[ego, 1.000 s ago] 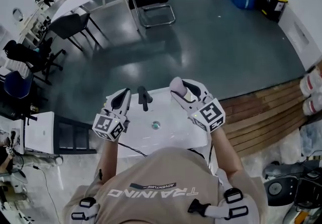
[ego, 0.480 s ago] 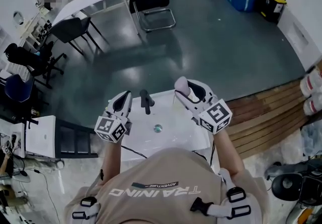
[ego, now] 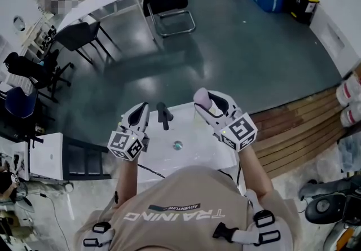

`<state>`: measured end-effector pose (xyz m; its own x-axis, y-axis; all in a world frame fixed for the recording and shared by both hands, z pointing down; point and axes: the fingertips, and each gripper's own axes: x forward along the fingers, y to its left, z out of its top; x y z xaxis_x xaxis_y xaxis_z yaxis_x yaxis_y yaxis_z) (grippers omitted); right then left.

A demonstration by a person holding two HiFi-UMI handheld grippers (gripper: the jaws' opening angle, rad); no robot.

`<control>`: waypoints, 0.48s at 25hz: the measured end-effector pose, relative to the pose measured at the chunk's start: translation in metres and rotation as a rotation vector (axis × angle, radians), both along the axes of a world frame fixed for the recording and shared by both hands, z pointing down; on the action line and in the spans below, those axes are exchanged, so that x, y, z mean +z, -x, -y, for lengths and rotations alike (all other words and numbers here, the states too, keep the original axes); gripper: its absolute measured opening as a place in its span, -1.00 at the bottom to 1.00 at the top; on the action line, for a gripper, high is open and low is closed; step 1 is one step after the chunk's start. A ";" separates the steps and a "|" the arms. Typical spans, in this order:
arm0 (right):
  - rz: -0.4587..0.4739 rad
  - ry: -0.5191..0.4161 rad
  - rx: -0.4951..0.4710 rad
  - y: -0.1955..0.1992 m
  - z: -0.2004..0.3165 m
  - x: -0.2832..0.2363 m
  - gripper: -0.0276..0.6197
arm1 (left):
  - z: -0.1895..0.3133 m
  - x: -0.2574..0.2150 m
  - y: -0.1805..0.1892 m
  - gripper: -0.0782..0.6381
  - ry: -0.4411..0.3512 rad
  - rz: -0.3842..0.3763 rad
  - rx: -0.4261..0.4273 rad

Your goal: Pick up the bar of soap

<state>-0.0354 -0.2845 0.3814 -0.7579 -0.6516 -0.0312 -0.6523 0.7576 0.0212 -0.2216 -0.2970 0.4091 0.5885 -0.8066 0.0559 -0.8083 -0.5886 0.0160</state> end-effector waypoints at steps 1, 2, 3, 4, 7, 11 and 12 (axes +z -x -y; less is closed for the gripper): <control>0.000 -0.001 0.000 0.000 0.001 0.000 -0.30 | 0.001 0.001 0.000 -0.80 0.003 -0.002 -0.001; 0.000 0.000 0.000 -0.001 0.001 -0.001 -0.30 | 0.001 0.002 -0.001 -0.80 0.005 -0.004 -0.001; -0.001 0.001 0.001 -0.001 0.002 0.000 -0.30 | 0.002 0.003 -0.001 -0.80 0.007 -0.006 -0.001; -0.001 0.002 0.003 -0.002 0.002 0.001 -0.30 | 0.002 0.005 -0.002 -0.80 0.010 -0.008 0.000; -0.005 0.007 0.008 -0.004 0.003 0.007 -0.30 | 0.001 0.010 -0.004 -0.80 0.018 -0.010 0.004; -0.010 0.011 0.012 -0.005 0.004 0.009 -0.30 | -0.001 0.017 -0.003 -0.80 0.035 -0.011 0.005; -0.009 0.011 0.013 -0.006 0.004 0.009 -0.30 | 0.000 0.018 -0.003 -0.80 0.038 -0.012 0.004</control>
